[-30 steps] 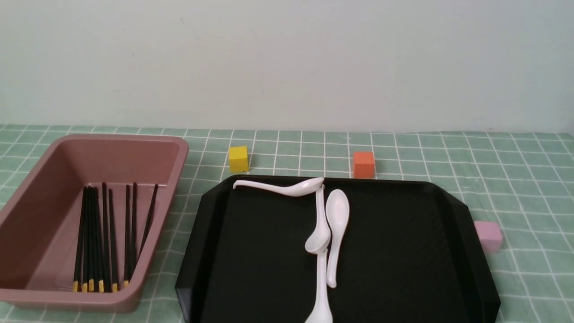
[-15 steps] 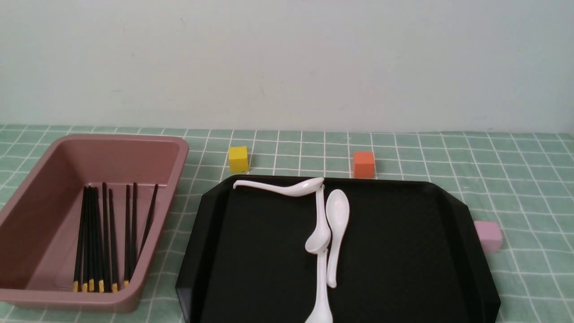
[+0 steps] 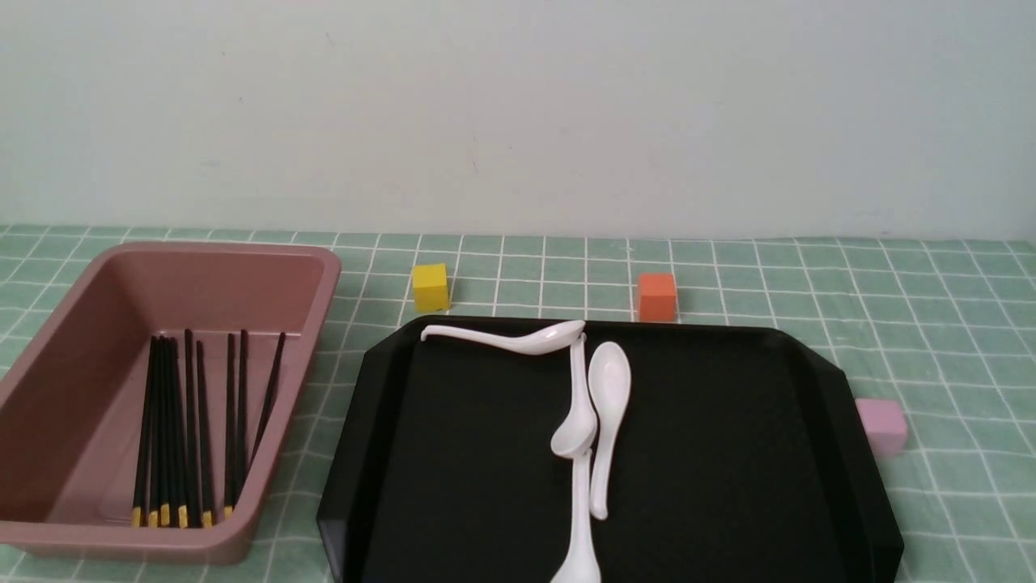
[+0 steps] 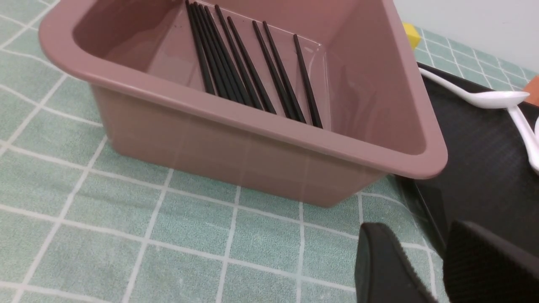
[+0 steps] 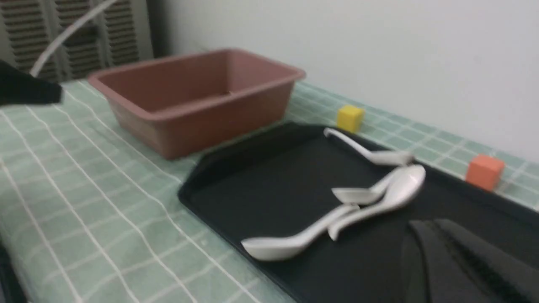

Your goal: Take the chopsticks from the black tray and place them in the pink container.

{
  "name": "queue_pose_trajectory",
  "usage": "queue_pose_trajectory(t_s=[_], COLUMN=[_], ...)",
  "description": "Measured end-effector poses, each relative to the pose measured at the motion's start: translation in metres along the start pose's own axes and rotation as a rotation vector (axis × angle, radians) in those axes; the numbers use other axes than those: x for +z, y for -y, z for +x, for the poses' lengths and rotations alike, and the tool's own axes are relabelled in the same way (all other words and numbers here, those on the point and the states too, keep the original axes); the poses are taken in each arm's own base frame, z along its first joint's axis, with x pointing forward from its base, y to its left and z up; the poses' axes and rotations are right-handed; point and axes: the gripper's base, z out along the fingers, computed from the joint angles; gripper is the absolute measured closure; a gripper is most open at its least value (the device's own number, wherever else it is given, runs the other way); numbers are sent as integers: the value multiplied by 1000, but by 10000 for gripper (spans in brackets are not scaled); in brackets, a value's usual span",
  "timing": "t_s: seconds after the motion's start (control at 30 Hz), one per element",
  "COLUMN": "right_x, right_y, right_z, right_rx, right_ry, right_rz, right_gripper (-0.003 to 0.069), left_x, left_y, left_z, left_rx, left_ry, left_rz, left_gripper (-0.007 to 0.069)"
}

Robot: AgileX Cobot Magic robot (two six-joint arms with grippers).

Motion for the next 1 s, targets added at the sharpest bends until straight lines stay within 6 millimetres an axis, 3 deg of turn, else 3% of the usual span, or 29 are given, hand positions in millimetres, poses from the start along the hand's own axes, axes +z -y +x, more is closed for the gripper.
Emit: queue_pose_trajectory(t_s=[0.53, 0.6, 1.0], right_x=[5, 5, 4], right_y=[27, 29, 31], right_z=[47, 55, 56], right_rx=[109, 123, 135], right_ry=[-130, -152, -155], right_rz=[526, 562, 603], right_gripper=[624, 621, 614], left_x=[0, 0, 0], left_y=[0, 0, 0], left_z=[0, 0, 0], left_rx=[0, 0, 0], left_ry=[0, 0, 0], left_rz=[0, 0, 0], left_gripper=[386, 386, 386])
